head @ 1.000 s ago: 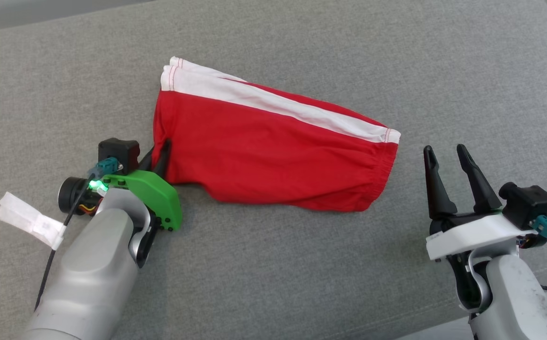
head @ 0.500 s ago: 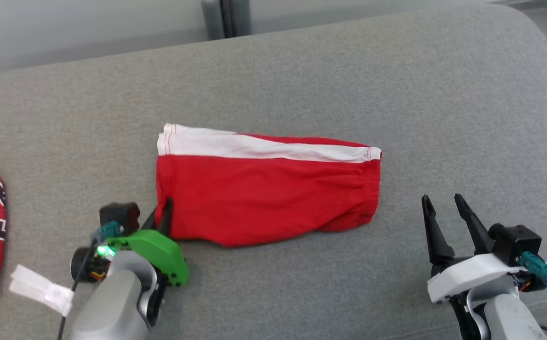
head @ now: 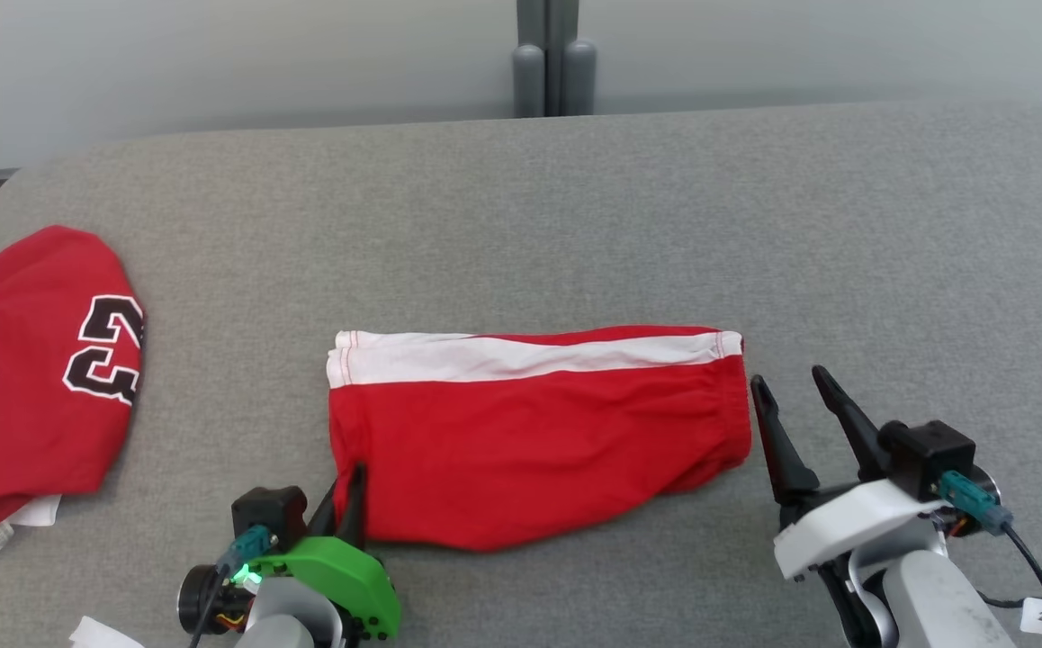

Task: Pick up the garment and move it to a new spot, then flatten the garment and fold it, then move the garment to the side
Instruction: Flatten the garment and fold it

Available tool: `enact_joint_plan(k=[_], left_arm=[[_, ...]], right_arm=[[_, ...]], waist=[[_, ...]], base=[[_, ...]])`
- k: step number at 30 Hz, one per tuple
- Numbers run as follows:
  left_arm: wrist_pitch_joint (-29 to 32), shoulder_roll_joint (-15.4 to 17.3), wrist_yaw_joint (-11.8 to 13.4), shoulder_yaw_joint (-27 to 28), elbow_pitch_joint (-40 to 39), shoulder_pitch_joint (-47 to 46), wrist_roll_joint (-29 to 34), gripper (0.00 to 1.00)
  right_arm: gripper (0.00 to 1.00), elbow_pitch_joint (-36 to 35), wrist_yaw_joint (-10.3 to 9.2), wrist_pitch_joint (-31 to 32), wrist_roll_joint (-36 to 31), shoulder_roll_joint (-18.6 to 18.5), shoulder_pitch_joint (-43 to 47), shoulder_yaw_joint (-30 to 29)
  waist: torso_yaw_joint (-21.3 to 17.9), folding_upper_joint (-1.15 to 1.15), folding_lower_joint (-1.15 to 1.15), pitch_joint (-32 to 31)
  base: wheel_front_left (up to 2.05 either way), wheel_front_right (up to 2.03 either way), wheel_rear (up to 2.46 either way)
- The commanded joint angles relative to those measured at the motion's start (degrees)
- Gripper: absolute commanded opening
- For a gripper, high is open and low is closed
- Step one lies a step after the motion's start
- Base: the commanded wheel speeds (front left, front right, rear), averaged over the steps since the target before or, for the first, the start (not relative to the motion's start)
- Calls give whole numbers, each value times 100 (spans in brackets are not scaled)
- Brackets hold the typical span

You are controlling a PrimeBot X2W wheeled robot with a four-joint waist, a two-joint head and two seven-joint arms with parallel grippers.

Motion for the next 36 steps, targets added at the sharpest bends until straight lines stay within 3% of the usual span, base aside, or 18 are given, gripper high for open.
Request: enact_joint_plan(k=[1,5,10,16,19,20,21,24,30,36], left_arm=[[-1,-39,31,70,-104,75,95,100],[-1,-100,-4,253,-413,76,375,100],[0,-186,-116,493,-815,1,759,100],[0,-233,-219,637,-934,52,987,100],[0,-254,-264,705,-961,112,1045,100],[-1,-256,-276,725,-967,126,1058,100],[-1,-256,-293,748,-970,139,1079,100],[0,-262,-313,799,-951,134,1130,100],[-1,-270,-359,862,-923,158,1172,100],[-1,-270,-371,846,-915,220,1116,100]], right_arm=[[100,29,-8,-27,26,-19,-136,95],[100,443,-8,-26,-50,-23,-521,280],[100,1480,-8,-21,-113,-21,-964,213],[100,2253,-8,-15,206,-22,-1018,277],[100,2457,-5,14,635,-12,-1020,593],[96,2478,-4,17,714,4,-1027,661],[66,2496,-4,21,806,5,-1046,726],[0,2501,-4,21,1003,2,-1116,757],[0,2535,-10,2,978,-31,-1244,334],[0,2431,-10,-16,607,-388,-1314,-428]], waist=[[175,0,0,47],[305,0,0,201],[480,0,0,394],[567,0,0,470],[586,0,0,502],[586,0,0,510],[586,0,0,522],[593,0,0,545],[592,0,0,508],[548,0,0,375]], base=[[0,0,0],[0,0,0],[0,0,0],[0,0,0],[0,0,0],[0,0,0],[0,0,0],[0,0,0],[0,0,0],[0,0,0]])
